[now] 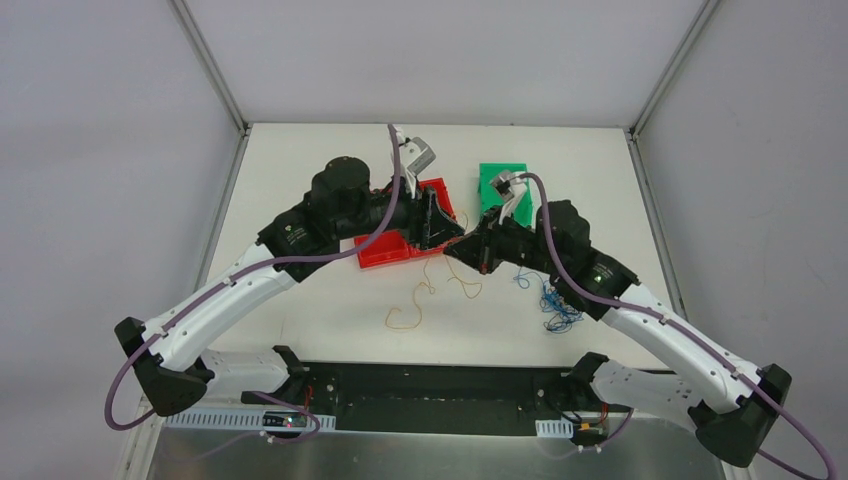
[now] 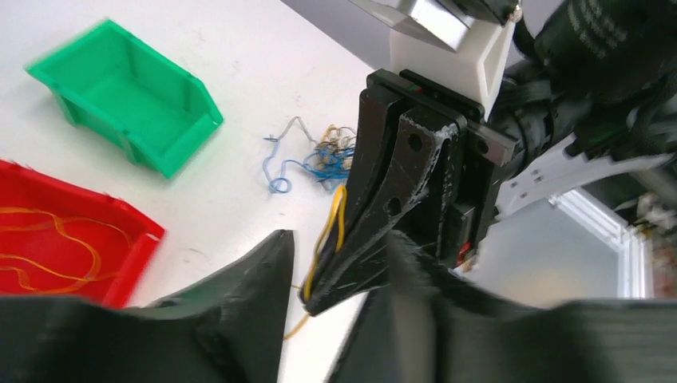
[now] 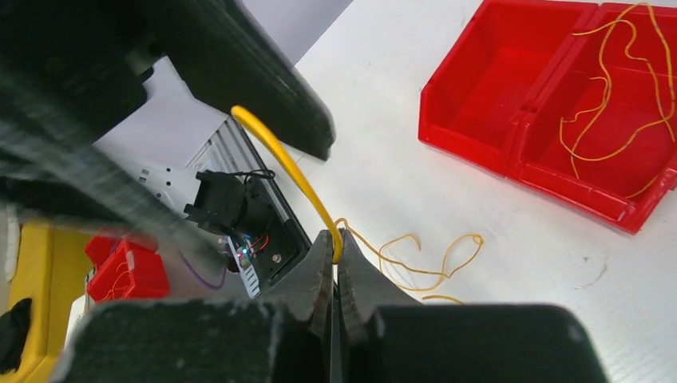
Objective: Untangle the cables
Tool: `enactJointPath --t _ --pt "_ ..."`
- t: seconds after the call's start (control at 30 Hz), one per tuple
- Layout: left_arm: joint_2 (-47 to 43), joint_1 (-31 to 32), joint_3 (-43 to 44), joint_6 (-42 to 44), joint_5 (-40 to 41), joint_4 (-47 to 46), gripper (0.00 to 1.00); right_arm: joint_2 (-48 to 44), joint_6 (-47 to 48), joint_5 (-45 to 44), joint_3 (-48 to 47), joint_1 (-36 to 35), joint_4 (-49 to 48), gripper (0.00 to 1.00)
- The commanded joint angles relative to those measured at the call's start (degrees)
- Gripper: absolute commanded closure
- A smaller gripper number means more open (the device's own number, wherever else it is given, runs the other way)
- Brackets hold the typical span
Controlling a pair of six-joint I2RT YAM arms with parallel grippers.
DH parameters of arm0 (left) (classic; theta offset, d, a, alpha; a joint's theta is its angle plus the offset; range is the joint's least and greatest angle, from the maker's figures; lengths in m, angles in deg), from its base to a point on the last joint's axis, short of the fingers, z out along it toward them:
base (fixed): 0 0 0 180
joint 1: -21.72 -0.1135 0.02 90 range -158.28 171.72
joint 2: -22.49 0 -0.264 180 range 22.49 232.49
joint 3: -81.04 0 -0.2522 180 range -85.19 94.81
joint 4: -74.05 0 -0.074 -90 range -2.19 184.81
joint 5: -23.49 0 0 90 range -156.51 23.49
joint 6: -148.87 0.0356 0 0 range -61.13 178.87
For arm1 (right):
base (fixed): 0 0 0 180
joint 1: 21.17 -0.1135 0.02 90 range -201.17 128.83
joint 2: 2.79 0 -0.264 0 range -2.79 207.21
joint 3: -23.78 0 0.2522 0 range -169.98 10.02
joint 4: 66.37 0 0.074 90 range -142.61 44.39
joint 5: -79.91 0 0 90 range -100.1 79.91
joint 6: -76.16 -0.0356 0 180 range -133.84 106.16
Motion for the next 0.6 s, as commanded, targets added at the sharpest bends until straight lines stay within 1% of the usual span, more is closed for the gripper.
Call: enactJointPath --t 0.0,0.03,0.07,0.13,0.23,0.37,0.43,0.5,0.57 --pt "-2.1 -0.4 -2.9 -4.5 4.9 -2.9 0.3 -2.3 -3.1 -5.2 2.4 -0.2 -1.1 1.0" --pt "-3.0 -0.7 -4.6 -6.0 7.5 -2.8 0.2 -2.7 -3.7 -6.3 3.1 -0.2 -0.5 1.0" --pt "-3.7 -1.3 -5.6 -7.2 8.3 -2.8 0.13 -2.9 -4.2 -7.6 3.8 -0.2 0.5 1.0" --pt "-5.2 -2.5 -8.8 -8.9 9.7 -2.6 0.09 -2.8 -5.6 -10.6 3.8 -0.2 4.5 1.0" --pt "-7.7 -4.1 -13.8 -11.3 11.4 -1.4 0.07 -1.7 -8.0 -12.9 2.7 -0.2 11.3 1.0" --pt "-10.4 -5.7 -20.1 -15.6 12.2 2.8 0.07 3.2 -10.1 -12.6 -0.2 -0.3 20.2 1.0" --pt "-11.0 -6.1 -22.7 -17.1 10.0 5.4 0.06 5.1 -10.6 -12.0 0.1 -0.8 20.9 1.0" --pt "-11.4 -6.1 -25.2 -17.7 7.3 8.4 0.06 6.3 -11.4 -12.7 1.3 -1.4 19.5 1.0" --pt "-11.7 -6.0 -27.5 -18.9 6.8 12.2 0.07 7.7 -12.3 -12.9 2.1 -1.6 17.8 1.0"
